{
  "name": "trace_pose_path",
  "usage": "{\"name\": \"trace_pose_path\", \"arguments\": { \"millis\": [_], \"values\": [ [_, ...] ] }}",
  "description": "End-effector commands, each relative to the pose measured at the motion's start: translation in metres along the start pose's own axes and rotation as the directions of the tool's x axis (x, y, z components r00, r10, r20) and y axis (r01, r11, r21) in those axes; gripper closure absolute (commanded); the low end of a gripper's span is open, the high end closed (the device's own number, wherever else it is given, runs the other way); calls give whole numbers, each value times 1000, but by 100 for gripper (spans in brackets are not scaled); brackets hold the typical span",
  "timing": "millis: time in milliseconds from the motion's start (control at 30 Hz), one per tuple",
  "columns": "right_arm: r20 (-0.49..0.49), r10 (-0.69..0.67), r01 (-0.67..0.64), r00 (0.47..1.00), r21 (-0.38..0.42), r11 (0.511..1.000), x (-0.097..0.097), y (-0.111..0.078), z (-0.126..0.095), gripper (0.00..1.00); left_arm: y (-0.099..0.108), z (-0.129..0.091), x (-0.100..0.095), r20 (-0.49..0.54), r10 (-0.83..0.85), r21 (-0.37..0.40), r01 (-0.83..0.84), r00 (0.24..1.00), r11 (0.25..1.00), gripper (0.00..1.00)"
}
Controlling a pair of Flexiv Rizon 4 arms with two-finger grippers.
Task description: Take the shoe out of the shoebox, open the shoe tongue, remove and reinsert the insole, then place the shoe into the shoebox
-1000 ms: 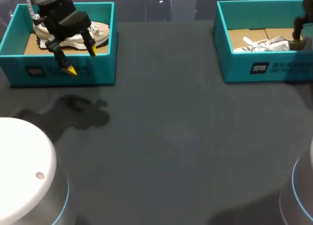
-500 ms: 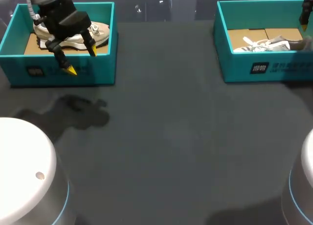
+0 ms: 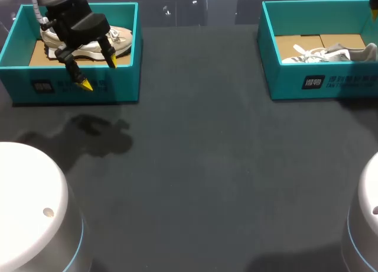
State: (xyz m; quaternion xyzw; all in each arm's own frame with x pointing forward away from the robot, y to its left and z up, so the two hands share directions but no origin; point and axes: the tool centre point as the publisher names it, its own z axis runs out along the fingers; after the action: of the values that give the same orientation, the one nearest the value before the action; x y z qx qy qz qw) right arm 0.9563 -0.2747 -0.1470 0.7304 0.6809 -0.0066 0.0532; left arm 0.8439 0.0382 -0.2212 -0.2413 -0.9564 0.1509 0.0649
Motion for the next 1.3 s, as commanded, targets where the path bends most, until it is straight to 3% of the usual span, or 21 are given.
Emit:
{"name": "trace_pose_path", "arguments": {
  "millis": [33,300,400,667,900,1000,1067,1300],
  "values": [
    [-20,10,-10,1000,-4,1000,-2,-9,-8,0,0,0,0,-1,1,-2,-1,1000,1000,0],
    [-20,10,-10,1000,-4,1000,-2,-9,-8,0,0,0,0,-1,1,-2,-1,1000,1000,0],
    [-20,10,-10,1000,-4,1000,-2,-9,-8,0,15,-28,-5,11,73,-62,-72,997,995,0],
    [-20,10,-10,1000,-4,1000,-2,-9,-8,0,75,-81,-14,-50,293,-182,-297,955,937,0],
    [-20,10,-10,1000,-4,1000,-2,-9,-8,0,146,-117,-26,-151,462,-259,-486,874,835,0],
    [-20,10,-10,1000,-4,1000,-2,-9,-8,0,180,-132,-34,-161,526,-242,-550,835,800,0],
    [-20,10,-10,1000,-4,1000,-2,-9,-8,0,210,-139,-48,-161,557,-192,-579,815,792,0],
    [-20,10,-10,1000,-4,1000,-2,-9,-8,0,210,-139,-48,-161,557,-192,-579,815,792,0]
  ]
}}
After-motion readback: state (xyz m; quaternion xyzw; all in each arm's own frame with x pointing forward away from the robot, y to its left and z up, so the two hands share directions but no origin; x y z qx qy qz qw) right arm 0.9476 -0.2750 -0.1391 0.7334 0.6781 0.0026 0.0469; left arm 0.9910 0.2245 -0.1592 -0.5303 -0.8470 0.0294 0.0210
